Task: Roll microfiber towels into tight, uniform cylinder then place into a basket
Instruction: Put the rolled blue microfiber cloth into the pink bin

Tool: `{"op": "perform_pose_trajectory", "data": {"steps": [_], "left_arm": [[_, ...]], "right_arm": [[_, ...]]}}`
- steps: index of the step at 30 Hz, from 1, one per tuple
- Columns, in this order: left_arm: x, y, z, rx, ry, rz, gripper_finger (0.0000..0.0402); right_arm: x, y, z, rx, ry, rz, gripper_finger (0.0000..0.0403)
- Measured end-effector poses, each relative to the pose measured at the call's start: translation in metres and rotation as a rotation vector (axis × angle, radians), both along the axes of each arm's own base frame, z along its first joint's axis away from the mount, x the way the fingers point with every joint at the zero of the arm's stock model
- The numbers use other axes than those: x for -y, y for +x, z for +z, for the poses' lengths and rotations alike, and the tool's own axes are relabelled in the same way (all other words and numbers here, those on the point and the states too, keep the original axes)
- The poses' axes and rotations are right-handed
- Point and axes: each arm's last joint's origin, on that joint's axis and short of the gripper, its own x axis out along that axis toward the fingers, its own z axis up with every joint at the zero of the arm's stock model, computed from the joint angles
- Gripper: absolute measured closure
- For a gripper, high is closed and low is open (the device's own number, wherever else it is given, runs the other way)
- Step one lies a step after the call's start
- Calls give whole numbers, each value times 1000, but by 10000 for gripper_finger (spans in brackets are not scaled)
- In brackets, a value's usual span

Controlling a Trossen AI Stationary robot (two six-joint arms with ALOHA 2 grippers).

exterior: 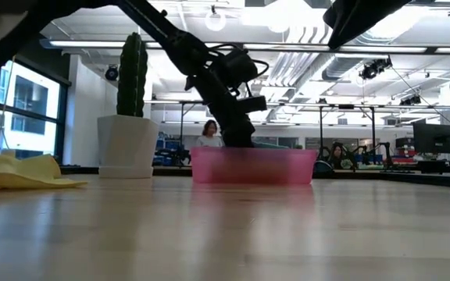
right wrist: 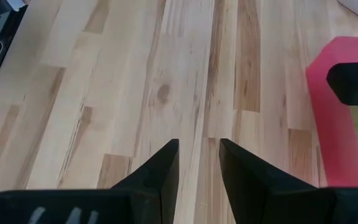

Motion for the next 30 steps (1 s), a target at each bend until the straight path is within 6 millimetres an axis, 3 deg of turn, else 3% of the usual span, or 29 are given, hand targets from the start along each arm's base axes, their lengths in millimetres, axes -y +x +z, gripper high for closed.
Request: {"op": "perform_pose_trajectory", "data": {"steps": [13, 18, 30], "left_arm": [[-2, -2, 0, -31, 51, 119, 242], [-3, -4, 2, -26, 54, 173, 234], [2, -5, 3, -19, -60, 92, 233]], "right_arm": [[0, -2, -1, -23, -7, 1, 295], [0, -2, -2, -25, -7, 1, 295], [0, -2, -2, -26, -5, 2, 295]]}}
